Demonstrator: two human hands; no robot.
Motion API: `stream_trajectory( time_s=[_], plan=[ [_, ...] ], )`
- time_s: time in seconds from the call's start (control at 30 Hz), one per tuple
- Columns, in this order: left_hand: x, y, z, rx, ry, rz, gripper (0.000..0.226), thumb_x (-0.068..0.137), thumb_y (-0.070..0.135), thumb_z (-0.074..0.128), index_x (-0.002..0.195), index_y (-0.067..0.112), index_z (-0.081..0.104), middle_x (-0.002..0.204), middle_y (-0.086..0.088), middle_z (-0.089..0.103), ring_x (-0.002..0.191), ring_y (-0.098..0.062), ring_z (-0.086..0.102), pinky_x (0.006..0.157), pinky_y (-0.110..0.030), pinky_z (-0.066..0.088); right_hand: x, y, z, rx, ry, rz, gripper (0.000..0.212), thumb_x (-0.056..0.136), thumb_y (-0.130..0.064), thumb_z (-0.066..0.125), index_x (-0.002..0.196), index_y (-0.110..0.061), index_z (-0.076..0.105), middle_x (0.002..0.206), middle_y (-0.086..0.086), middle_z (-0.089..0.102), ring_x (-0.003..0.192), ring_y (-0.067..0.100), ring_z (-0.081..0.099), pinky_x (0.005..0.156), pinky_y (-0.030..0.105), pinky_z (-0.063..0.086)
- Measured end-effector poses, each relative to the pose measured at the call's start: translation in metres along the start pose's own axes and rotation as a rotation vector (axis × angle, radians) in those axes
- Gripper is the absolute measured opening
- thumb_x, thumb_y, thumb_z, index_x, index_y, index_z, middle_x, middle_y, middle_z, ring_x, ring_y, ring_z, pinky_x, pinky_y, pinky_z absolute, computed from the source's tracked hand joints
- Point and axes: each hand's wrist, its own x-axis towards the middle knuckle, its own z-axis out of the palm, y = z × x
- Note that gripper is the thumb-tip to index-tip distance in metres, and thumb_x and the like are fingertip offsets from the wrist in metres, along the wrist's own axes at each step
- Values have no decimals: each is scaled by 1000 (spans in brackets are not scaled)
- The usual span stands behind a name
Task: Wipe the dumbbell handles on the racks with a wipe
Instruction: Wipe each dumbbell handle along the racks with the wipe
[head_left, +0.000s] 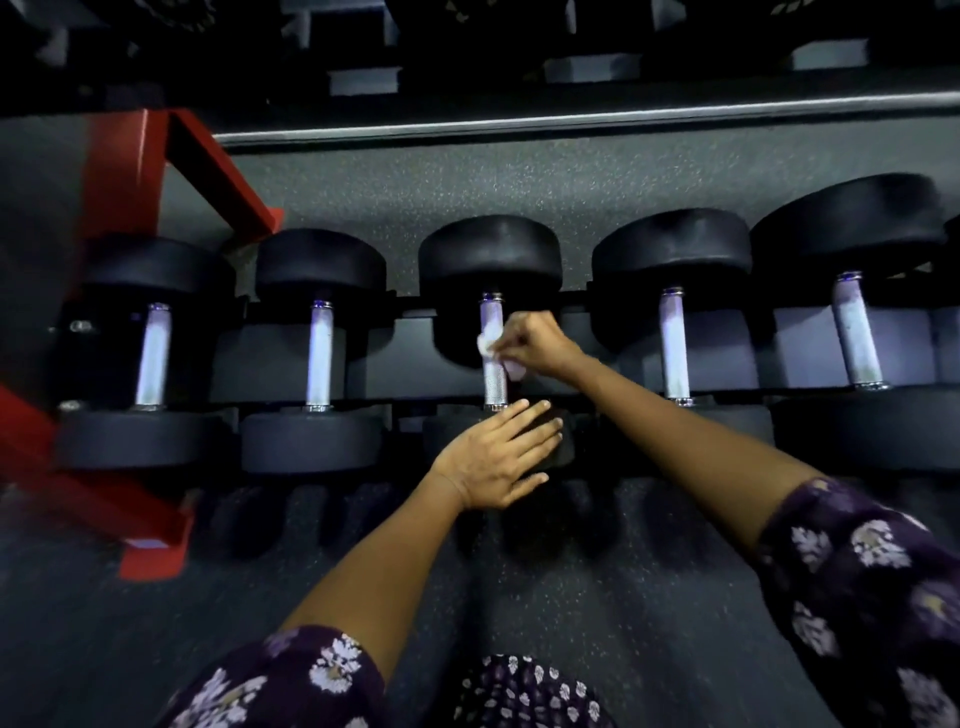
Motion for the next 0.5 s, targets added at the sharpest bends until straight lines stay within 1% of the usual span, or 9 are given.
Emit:
stream_trajectory(
  time_s=[0.07,0.1,0.17,0.23,0.27,0.3,0.43,0.47,0.5],
  plan=[
    [0,-1,0,5,13,57,48,97,36,38,121,6,66,128,-8,63,127,-32,53,113,-42,28,17,-2,-7,-16,110,25,19,76,-9,73,94,0,73,89,22,67,78,29,60,61,4,30],
    [0,-1,0,1,18,69,49,96,37,38,120,6,67,127,-8,64,126,-32,53,113,-41,28,20,-3,-6,-19,116,25,19,75,-8,73,93,0,73,90,22,67,80,31,61,61,4,30],
    [-1,-1,1,-13,15,66,56,94,47,40,119,6,67,126,-8,65,126,-32,54,112,-41,30,12,-3,2,-22,41,4,14,73,-5,74,87,-2,75,88,20,68,80,30,63,60,6,32],
    [-3,0,3,-24,-5,48,65,90,57,39,121,5,67,128,-8,64,126,-31,53,112,-41,30,-2,-2,10,-32,-52,-40,12,72,-3,75,84,-3,76,84,17,68,76,29,63,61,4,33],
    [-4,0,3,-31,-13,37,67,89,58,39,121,6,66,129,-8,63,126,-30,54,112,-41,31,-5,-1,12,-32,-90,-58,13,71,-3,75,84,-3,76,82,16,67,75,28,63,61,2,34],
    [-4,0,3,-42,-11,26,65,89,56,41,120,6,67,129,-8,63,126,-30,54,112,-40,31,-4,0,11,-28,-92,-57,13,72,-3,75,85,-3,76,82,16,67,75,28,63,61,1,33],
    [-3,-1,3,-58,14,2,54,89,47,47,120,7,67,128,-8,63,126,-29,54,112,-39,32,21,-1,3,70,125,78,17,75,-8,73,92,-1,74,92,19,68,86,28,63,62,-1,30],
    [-3,-1,3,-58,12,-1,53,90,45,48,120,7,67,129,-8,63,126,-29,54,112,-39,31,23,-1,4,80,150,67,17,75,-7,74,91,-1,74,93,19,68,86,27,62,63,-1,30],
    [-3,0,3,-60,14,-4,51,90,44,48,120,7,67,129,-8,63,126,-29,54,112,-39,31,20,-1,6,81,141,44,16,75,-6,74,90,0,74,93,19,67,84,25,62,63,-2,30]
  ],
)
